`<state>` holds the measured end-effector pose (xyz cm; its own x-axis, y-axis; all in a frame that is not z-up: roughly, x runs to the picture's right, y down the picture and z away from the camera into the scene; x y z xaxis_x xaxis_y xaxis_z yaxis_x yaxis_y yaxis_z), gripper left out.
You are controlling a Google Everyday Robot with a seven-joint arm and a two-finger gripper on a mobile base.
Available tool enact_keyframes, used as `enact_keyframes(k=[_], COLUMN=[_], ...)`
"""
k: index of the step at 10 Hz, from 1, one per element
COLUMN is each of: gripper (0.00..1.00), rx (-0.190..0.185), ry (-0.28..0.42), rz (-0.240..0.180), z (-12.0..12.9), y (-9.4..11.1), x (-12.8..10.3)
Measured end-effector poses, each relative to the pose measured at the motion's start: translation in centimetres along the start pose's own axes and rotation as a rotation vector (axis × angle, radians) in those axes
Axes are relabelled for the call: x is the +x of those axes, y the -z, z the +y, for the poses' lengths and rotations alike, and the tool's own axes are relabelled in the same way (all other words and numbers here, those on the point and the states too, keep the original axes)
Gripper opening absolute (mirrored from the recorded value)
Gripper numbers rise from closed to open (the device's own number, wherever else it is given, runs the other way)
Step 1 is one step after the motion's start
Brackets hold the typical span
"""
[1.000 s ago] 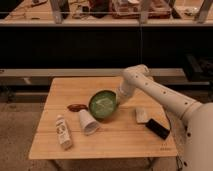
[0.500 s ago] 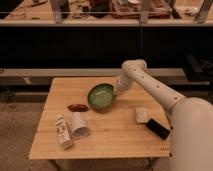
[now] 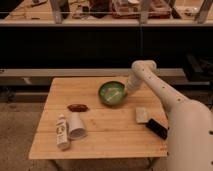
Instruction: Drag the ceramic bowl in a circle
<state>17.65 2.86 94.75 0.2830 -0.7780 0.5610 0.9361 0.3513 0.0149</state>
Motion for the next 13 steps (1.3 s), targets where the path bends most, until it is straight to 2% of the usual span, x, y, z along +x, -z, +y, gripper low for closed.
enact_keyframes(k=[3, 5, 8, 10, 13], gripper=[0.18, 0.18, 0.18, 0.18, 0.18], rx=[-0.038, -0.056, -0.051, -0.037, -0.011], ry=[-0.045, -0.036, 0.051, 0.118, 0.183], rz=[0.033, 0.035, 0.014, 0.006, -0.003], z=[4.3, 5.8, 4.1, 1.6, -1.9], y=[2.2, 3.3, 4.1, 4.1, 3.4], x=[-0.4, -2.4, -8.0, -10.8, -12.2])
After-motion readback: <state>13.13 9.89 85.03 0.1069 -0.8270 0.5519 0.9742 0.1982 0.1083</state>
